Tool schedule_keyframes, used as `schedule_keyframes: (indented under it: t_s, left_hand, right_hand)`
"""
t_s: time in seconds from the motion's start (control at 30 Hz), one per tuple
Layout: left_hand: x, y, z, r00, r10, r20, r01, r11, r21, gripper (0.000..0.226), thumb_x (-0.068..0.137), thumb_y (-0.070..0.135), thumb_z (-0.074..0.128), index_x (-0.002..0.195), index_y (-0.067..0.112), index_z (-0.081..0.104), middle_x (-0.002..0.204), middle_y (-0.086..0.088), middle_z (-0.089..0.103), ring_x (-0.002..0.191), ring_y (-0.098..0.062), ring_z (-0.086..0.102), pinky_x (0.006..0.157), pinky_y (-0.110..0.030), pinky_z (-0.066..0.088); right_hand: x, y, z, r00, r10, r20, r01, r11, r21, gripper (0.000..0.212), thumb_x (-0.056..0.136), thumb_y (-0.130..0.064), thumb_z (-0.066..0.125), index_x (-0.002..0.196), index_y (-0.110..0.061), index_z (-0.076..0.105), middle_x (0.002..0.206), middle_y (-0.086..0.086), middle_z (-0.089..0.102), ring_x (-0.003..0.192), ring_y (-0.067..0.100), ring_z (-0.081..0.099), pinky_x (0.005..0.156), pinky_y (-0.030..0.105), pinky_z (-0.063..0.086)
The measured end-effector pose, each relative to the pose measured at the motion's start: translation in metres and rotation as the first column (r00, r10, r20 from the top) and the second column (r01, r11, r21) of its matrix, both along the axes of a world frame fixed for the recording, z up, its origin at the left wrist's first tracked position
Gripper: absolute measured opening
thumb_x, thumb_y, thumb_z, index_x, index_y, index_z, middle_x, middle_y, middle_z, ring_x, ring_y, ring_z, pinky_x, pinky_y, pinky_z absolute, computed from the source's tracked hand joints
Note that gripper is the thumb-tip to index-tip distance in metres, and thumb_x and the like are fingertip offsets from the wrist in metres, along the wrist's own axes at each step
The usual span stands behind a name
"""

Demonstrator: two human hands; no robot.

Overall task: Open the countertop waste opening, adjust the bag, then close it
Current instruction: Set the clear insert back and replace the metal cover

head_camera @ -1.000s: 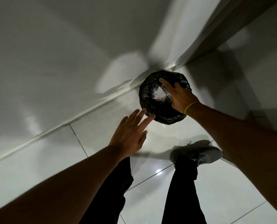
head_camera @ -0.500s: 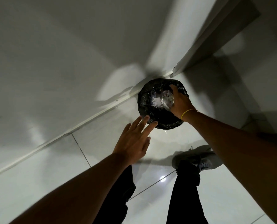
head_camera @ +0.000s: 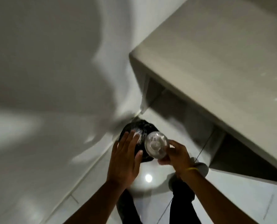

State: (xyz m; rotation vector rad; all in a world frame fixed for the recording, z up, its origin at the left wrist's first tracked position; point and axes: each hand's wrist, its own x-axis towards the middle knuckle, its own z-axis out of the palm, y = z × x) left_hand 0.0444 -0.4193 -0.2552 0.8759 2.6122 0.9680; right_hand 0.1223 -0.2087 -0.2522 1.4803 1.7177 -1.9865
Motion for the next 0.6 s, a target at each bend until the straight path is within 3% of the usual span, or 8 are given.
schedule_keyframes:
  t_s: [0.17,0.3,0.37,0.5,0.6]
  left_hand:
    - [-0.037,0.064,0.098,0.991,-0.062,-0.116,0.073,0.993,0.097,0.057,0.112,0.042,0.034,0.163,0.018,0.040,0.171,-0.005,0.043,0.160,-0.022,0.037,0.122,-0.059,0.041]
    - [-0.046,0.126,0.177,0.976,-0.145,-0.164,0.167,0.978,0.127,0.057,0.110,0.037,0.038,0.165,0.021,0.037,0.173,-0.002,0.041,0.162,-0.021,0.034,0.124,-0.061,0.040]
    - [-0.049,0.153,0.201,0.962,-0.191,-0.195,0.216,0.969,0.116,0.057,0.111,0.039,0.038,0.164,0.020,0.040,0.173,-0.001,0.040,0.162,-0.020,0.034,0.125,-0.057,0.040]
    - [-0.045,0.219,0.243,0.921,-0.290,-0.261,0.321,0.943,0.083,0.058,0.108,0.039,0.042,0.161,0.017,0.045,0.169,-0.003,0.045,0.159,-0.023,0.039,0.123,-0.057,0.043]
    - [-0.035,0.260,0.261,0.907,-0.343,-0.243,0.364,0.930,0.045,0.060,0.106,0.041,0.042,0.162,0.017,0.045,0.170,-0.005,0.045,0.160,-0.024,0.037,0.124,-0.060,0.041]
  right_hand:
    - [0.040,0.024,0.121,0.991,-0.068,-0.115,0.076,0.994,0.074,0.024,0.105,-0.006,0.063,0.107,-0.020,0.082,0.090,0.014,0.084,0.065,0.041,0.080,0.059,0.052,0.067]
    - [0.054,0.060,0.221,0.976,-0.119,-0.183,0.150,0.974,0.169,0.036,0.105,-0.007,0.062,0.099,-0.034,0.086,0.091,0.001,0.084,0.060,0.031,0.080,0.050,0.034,0.062]
    - [0.057,0.083,0.255,0.975,-0.124,-0.187,0.168,0.954,0.248,0.032,0.104,-0.011,0.065,0.101,-0.036,0.085,0.084,-0.003,0.083,0.064,0.030,0.082,0.053,0.035,0.064]
    - [0.065,0.150,0.304,0.965,-0.180,-0.189,0.241,0.894,0.378,0.043,0.101,-0.009,0.066,0.081,-0.043,0.082,0.071,-0.015,0.078,0.065,0.030,0.080,0.058,0.038,0.066]
    - [0.069,0.206,0.310,0.968,-0.225,-0.111,0.251,0.859,0.446,0.046,0.094,0.004,0.058,0.077,-0.030,0.084,0.064,0.001,0.076,0.052,0.038,0.077,0.047,0.043,0.064]
